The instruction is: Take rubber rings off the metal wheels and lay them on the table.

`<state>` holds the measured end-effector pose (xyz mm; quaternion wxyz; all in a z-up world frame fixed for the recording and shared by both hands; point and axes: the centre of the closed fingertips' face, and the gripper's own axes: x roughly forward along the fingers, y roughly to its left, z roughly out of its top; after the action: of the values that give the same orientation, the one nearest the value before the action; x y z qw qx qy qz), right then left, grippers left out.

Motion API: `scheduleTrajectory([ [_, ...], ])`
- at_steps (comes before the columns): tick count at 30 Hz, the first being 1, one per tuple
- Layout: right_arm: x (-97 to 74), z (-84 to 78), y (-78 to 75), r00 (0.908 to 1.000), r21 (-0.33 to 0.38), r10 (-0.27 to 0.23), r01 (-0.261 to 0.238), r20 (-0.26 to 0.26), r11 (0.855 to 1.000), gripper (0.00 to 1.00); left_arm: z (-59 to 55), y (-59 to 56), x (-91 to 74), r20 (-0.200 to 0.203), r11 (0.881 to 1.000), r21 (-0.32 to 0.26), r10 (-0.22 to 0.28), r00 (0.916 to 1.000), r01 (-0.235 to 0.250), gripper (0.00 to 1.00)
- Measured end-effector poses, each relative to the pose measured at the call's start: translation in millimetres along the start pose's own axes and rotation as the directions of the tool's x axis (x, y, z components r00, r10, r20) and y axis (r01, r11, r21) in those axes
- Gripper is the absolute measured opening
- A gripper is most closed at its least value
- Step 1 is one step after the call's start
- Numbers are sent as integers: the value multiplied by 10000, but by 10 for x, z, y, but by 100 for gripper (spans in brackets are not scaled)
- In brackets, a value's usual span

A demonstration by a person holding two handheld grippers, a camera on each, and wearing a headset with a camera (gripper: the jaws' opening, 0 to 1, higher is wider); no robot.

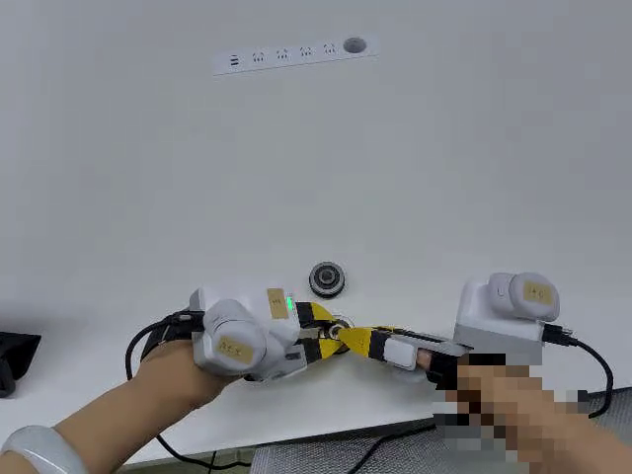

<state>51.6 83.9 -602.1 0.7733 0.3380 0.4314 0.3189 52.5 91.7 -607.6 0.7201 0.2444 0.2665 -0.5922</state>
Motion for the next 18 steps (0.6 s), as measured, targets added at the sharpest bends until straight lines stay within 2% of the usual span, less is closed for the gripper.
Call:
scheduleTrajectory([
  [10, -17, -13, -18, 10000, -60, 21, -22, -23, 10000, 19, -1, 2, 2, 62, 10000, -69, 44, 10000, -44, 13],
  [18, 0, -16, -34, 9999, -316, -125, 124, -18, 9994, 24, 0, 3, 5, 85, 9999, -91, 54, 9999, -53, 13],
])
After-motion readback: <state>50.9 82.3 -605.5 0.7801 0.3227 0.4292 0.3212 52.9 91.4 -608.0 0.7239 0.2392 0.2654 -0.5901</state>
